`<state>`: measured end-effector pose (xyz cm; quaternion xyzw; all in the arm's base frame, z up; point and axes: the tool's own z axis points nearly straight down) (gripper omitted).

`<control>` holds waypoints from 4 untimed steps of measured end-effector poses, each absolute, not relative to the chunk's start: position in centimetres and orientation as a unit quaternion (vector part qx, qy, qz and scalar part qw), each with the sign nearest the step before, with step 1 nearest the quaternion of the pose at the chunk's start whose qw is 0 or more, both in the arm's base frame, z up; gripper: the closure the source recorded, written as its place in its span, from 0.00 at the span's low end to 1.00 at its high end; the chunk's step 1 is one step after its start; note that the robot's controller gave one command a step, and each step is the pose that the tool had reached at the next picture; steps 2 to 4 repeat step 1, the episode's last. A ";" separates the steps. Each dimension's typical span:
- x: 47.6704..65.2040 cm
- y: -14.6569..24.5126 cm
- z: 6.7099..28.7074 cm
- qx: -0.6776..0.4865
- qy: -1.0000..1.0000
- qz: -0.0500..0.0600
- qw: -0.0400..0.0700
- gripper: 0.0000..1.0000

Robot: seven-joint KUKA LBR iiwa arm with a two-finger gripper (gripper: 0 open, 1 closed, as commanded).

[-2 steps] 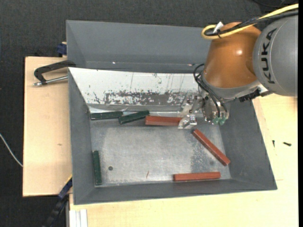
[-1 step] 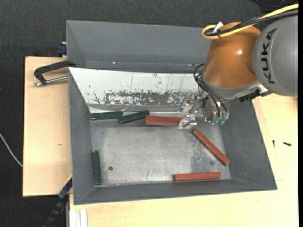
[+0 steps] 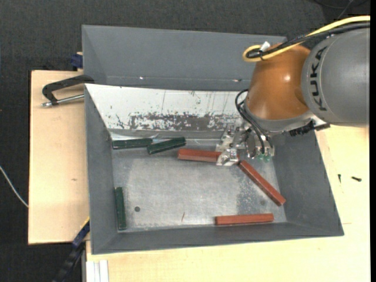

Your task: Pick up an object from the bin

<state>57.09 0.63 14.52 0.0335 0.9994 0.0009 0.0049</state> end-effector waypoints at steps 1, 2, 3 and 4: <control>58.1 -2.0 31.0 0.087 0.996 0.001 0.002 1.00; 58.1 -2.0 31.0 0.087 0.996 0.001 0.002 1.00; 58.1 -2.0 31.0 0.087 0.996 0.001 0.002 1.00; 58.1 -2.0 31.0 0.087 0.996 0.001 0.002 1.00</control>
Offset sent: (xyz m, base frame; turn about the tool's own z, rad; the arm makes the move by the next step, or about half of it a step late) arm 0.0000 0.0000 0.0000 0.0000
